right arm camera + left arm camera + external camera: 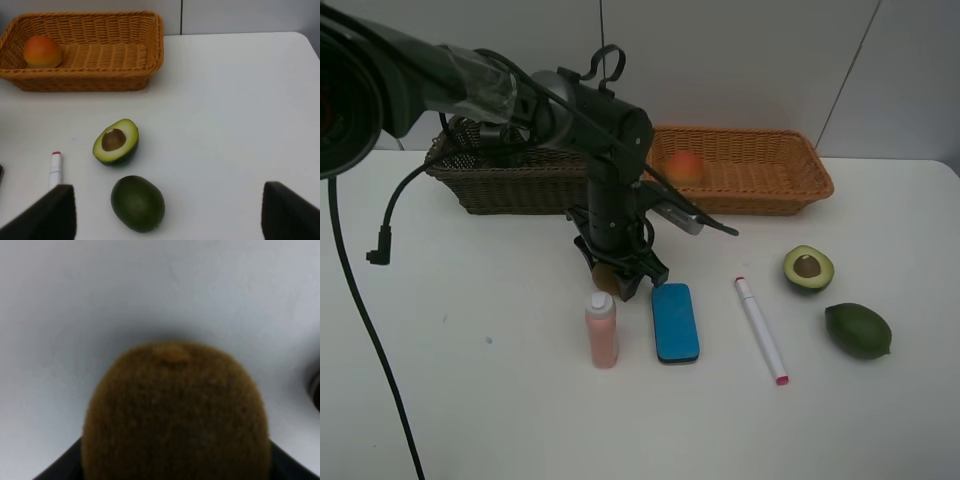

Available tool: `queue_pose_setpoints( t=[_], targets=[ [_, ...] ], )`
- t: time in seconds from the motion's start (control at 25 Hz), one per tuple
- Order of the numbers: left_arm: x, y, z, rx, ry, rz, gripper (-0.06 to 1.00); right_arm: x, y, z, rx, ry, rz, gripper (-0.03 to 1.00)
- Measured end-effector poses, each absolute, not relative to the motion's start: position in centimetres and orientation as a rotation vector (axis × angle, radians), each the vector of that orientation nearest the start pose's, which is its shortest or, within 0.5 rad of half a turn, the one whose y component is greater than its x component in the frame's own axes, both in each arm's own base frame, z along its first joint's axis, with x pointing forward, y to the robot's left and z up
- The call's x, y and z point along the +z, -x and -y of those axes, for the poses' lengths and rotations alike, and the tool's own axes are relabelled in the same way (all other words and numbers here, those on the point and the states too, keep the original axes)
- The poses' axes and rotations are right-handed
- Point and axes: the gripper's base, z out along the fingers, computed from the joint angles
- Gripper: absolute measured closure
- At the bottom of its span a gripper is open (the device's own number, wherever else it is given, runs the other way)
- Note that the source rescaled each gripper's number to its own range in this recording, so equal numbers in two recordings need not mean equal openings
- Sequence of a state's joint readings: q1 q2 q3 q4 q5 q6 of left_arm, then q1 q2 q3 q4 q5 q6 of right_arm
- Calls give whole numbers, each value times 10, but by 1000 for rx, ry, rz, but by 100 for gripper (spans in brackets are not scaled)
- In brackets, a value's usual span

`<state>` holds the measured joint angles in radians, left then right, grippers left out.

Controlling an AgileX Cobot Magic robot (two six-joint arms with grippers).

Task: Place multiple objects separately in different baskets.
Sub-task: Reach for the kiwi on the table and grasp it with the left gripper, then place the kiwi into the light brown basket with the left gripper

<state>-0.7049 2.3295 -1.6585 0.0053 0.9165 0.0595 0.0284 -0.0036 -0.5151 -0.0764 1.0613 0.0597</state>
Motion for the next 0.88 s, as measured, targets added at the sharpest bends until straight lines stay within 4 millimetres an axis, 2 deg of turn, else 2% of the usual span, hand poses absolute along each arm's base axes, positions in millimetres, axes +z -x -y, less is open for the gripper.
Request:
queue_pose_setpoints(
  t=[0.08,0.16,0.36,0.48,0.6,0.8,0.88],
  targets=[
    [100,-345,293,-26,-1151,-2844,53,282,7,6,-35,-36,-2024,5],
    [121,-354,300,-55,-1126,-2789,53,282,7,6,-35,-36,-2024,5],
    [201,-385,328,-198,-977,-2549,53,282,7,6,-35,-36,-2024,5],
    [228,-399,339,-267,-874,-2448,53,282,7,6,-35,-36,-2024,5],
    [226,-415,347,-311,-801,-2381,53,282,7,6,-35,-36,-2024,5],
    [188,-430,356,-329,-763,-2341,53,282,7,6,-35,-36,-2024,5],
    [179,-434,359,-341,-753,-2317,53,282,7,6,-35,-36,-2024,5]
  ],
)
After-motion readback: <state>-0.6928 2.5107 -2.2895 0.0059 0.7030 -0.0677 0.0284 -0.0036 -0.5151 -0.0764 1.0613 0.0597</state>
